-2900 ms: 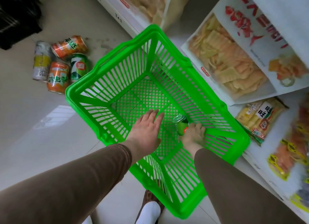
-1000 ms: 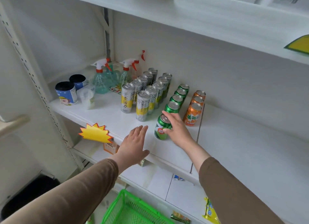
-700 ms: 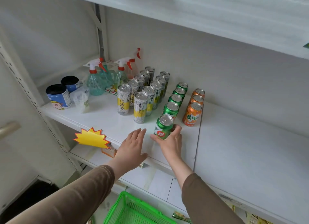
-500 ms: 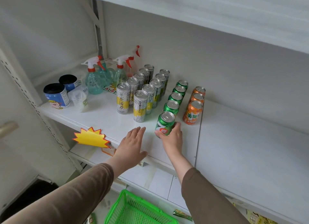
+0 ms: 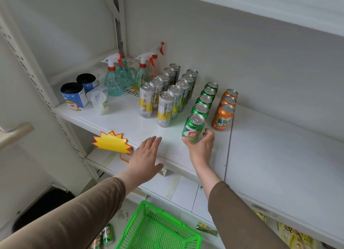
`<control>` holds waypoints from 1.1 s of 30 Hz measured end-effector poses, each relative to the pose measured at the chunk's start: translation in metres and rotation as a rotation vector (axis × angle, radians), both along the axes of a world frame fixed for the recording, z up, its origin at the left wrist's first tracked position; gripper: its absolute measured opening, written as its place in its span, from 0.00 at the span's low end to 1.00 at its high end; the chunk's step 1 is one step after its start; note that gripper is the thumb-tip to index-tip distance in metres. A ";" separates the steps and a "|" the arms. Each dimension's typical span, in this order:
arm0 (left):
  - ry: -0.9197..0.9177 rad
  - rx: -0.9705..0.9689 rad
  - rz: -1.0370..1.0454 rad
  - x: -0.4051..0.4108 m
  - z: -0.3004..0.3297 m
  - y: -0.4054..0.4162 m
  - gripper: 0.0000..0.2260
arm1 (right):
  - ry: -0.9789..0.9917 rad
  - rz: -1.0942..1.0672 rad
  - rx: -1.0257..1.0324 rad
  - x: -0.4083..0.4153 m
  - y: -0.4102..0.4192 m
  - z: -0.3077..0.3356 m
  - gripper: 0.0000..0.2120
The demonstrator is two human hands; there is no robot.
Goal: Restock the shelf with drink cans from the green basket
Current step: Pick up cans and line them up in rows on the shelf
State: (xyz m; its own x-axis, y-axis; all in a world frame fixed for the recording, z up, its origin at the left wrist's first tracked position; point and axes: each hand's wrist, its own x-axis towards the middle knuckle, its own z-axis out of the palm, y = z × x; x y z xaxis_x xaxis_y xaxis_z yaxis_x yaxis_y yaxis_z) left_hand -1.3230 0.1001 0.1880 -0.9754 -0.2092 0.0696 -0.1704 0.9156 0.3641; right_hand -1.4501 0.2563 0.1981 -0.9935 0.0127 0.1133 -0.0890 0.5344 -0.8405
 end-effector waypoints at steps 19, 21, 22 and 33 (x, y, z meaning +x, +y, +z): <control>-0.079 -0.042 0.148 0.246 -0.126 -0.166 0.44 | 0.275 0.411 0.603 0.273 -0.154 -0.103 0.38; -0.131 -0.043 0.155 0.269 -0.159 -0.181 0.45 | 0.217 0.471 0.618 0.290 -0.167 -0.139 0.38; -0.155 -0.038 0.159 0.279 -0.176 -0.187 0.44 | 0.189 0.498 0.629 0.297 -0.172 -0.158 0.37; -0.402 0.080 0.233 0.337 -0.406 -0.215 0.41 | -0.131 0.672 0.707 0.330 -0.207 -0.415 0.36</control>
